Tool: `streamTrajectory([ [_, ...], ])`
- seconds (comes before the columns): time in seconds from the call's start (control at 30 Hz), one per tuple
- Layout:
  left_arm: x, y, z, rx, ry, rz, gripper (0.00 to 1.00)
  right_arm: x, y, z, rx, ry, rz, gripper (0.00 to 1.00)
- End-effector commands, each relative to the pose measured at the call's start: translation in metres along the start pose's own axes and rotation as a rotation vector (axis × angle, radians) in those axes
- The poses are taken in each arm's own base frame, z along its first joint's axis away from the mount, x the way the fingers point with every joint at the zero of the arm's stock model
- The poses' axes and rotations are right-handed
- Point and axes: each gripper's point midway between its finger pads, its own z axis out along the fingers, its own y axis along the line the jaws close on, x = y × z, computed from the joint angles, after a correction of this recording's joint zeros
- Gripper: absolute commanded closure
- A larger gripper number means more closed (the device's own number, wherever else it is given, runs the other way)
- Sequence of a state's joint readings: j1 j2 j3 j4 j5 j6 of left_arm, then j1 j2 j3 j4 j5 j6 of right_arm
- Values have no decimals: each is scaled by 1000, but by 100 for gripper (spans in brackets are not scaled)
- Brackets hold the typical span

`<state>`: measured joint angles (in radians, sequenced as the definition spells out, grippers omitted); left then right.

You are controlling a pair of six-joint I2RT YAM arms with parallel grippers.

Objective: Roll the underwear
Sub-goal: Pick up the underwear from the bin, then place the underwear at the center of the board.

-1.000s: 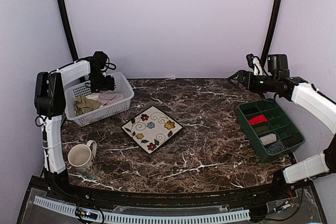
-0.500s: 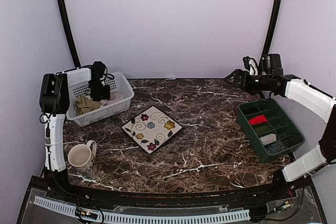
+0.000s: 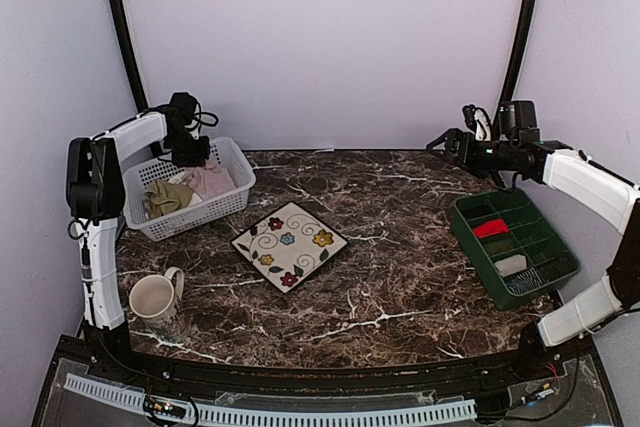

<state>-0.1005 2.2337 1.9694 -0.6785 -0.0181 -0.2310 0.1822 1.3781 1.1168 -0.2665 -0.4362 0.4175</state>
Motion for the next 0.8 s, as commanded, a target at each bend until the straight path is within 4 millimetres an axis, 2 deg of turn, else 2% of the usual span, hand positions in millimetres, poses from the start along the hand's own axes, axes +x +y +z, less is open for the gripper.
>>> streamTrajectory([
  [0.0, -53, -40, -110, 109, -236, 90, 100, -16, 16, -9, -61, -52, -46, 0],
  [0.2, -60, -62, -171, 176, -341, 125, 100, -10, 20, -7, -91, -36, -57, 0],
  [0.5, -63, -105, -237, 326, -484, 208, 100, -8, 25, -5, -132, -26, -64, 0],
  [0.63, -60, -147, -280, 549, -544, 268, 100, -7, 29, -4, -153, -19, -66, 1],
  [0.77, -43, -193, -330, 771, -603, 367, 100, -8, 32, -5, -169, -18, -74, 1],
])
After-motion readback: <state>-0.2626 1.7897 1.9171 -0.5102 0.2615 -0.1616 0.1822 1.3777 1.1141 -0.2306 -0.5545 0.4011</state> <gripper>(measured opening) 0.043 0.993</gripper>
